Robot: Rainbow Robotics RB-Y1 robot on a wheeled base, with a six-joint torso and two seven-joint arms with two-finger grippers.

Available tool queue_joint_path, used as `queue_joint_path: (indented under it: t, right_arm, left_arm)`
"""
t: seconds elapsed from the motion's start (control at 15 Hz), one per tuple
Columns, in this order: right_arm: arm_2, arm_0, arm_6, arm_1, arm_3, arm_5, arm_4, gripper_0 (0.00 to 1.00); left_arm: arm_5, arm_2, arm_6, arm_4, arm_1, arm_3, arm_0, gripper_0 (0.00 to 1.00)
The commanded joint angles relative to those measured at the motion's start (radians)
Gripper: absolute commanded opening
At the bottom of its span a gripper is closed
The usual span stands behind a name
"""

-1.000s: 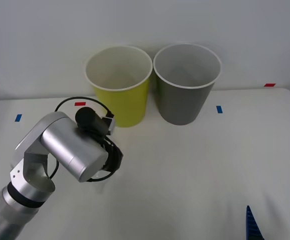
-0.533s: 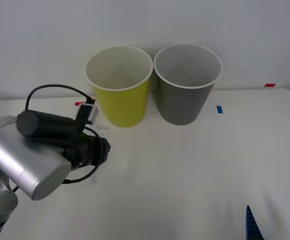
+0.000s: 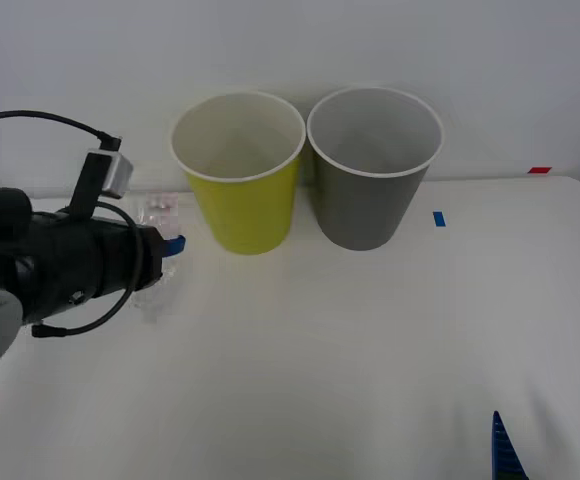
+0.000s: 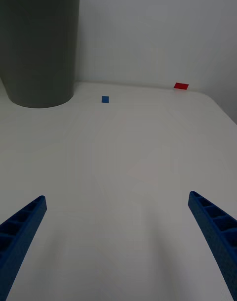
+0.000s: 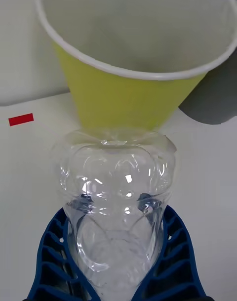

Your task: Put cans in the gray bin and PET bottles in the light green bin.

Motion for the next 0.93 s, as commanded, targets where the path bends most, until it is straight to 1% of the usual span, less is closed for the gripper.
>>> queue_joint_path:
  t: [0.07,0.2,0.33,0.53,0.73,0.87,0.93]
  right_arm:
    - [0.000,0.000,0.000,0.000,0.000,0.000,0.000,1.00]
    - [0.000,0.000,0.000,0.000,0.000,0.000,0.000,1.00]
    - [0.000,0.000,0.000,0.000,0.000,0.000,0.000,1.00]
    - [0.000,0.000,0.000,0.000,0.000,0.000,0.000,1.00]
    - [0.000,0.000,0.000,0.000,0.000,0.000,0.000,1.00]
    - [0.000,0.000,0.000,0.000,0.000,0.000,0.000,1.00]
    - [0.000,0.000,0.000,0.000,0.000,0.000,0.000,1.00]
  left_arm:
    - [-0.013,0.108,-0.056,0.059,0.004,-0.060,0.022,0.00]
    - [-0.013,0.205,-0.070,0.134,0.007,-0.083,0.022,0.00]
    - [-0.011,0.277,-0.149,0.148,0.007,-0.106,0.021,0.00]
    - [-0.016,0.383,-0.171,0.192,-0.006,-0.135,0.002,0.00]
    - [-0.051,0.432,-0.175,0.182,-0.010,-0.135,-0.036,0.00]
    - [-0.066,0.430,-0.175,0.146,-0.010,-0.134,-0.082,0.00]
    - [-0.080,0.404,-0.172,0.105,-0.010,-0.135,-0.099,0.00]
